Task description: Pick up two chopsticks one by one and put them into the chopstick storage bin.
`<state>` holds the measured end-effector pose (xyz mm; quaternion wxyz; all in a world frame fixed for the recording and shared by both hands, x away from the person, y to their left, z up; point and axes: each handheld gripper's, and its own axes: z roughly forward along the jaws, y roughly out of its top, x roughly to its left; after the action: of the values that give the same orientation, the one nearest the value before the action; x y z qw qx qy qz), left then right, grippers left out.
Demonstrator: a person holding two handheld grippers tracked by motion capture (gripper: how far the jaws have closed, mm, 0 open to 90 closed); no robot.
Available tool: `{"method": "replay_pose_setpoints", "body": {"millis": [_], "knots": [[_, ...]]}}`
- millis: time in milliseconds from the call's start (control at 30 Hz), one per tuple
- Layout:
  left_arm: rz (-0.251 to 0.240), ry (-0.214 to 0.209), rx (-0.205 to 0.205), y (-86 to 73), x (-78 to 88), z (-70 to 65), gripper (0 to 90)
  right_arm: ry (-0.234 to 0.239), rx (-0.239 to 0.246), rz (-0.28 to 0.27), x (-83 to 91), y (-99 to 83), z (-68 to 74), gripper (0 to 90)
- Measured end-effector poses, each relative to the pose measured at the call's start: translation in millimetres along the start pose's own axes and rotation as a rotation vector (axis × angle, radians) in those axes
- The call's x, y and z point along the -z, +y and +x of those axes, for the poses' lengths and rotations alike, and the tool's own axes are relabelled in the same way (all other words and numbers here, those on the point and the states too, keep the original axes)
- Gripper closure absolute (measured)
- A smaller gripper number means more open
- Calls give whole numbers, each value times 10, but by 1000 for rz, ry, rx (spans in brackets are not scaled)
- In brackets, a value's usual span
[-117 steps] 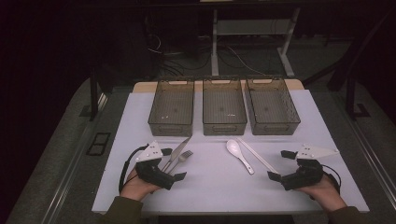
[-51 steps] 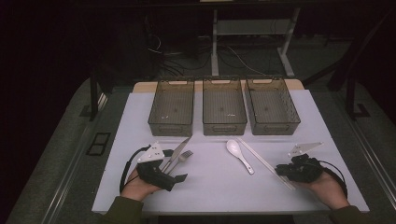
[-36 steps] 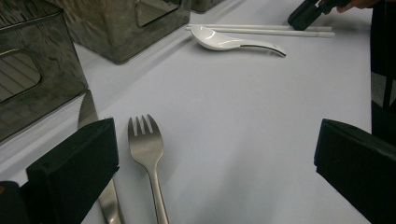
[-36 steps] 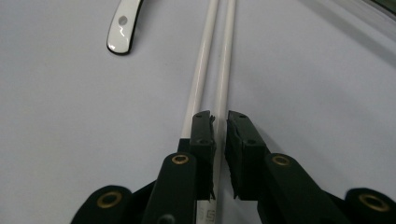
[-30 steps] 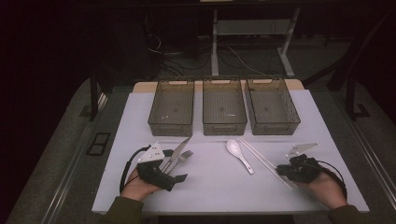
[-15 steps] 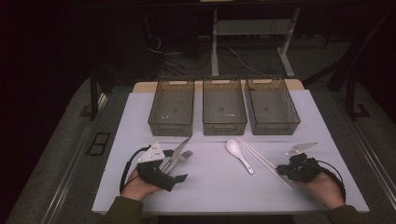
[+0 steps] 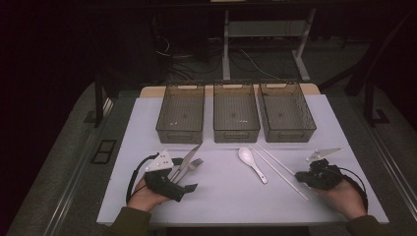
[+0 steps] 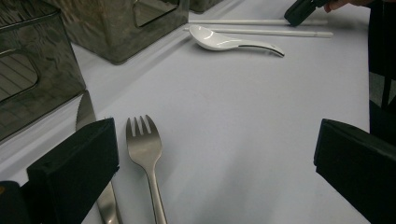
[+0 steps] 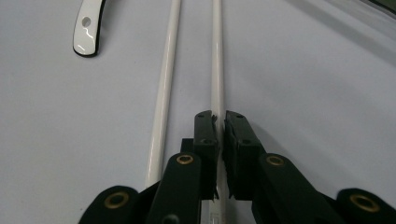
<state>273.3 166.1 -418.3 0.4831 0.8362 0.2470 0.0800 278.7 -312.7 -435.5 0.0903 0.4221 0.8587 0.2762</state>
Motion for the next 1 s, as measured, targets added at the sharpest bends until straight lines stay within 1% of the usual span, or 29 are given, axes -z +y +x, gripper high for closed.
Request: {"method": "replay_pose_setpoints", "body": {"millis": [67,200,333,467,500,533,633,667,700,767,833,867,900,933,1000], "knots": [[0,0,-1,0,2,1,0,11,-12,-19,38,-3,-17,841],[1,-1,-1,0,1,-1,0,19,-15,-36,76,-14,-37,842],[0,-1,-1,0,-1,-2,0,28,-19,-32,90,-32,-55,842],[2,-3,-4,0,0,-2,0,38,-17,-50,124,-33,-58,842],[3,-3,-5,0,0,-3,0,46,-25,-54,161,-45,-54,842],[3,-4,-5,0,0,-3,0,46,-25,-54,161,-45,-54,842],[3,-4,-4,0,-2,-3,0,62,-33,-79,241,-85,-66,842],[3,-4,-4,-1,-3,-3,0,62,-33,-79,241,-85,-66,842],[3,-4,-4,0,-2,-3,0,74,-30,-96,274,-98,-72,842],[1,-4,-5,0,-3,-4,0,81,-26,-105,296,-102,-72,842],[0,-3,-3,-1,-5,-5,0,82,-28,-109,306,-101,-72,842],[3,-4,-2,0,-4,-4,0,86,-25,-114,315,-100,-75,842],[1,-4,-3,-1,-6,-5,0,99,-30,-126,335,-92,-71,842],[0,-4,-3,-2,-7,-4,0,99,-30,-126,335,-92,-71,842],[1,-5,-2,-3,-9,-5,0,104,-20,-139,354,-75,-70,842]]}}
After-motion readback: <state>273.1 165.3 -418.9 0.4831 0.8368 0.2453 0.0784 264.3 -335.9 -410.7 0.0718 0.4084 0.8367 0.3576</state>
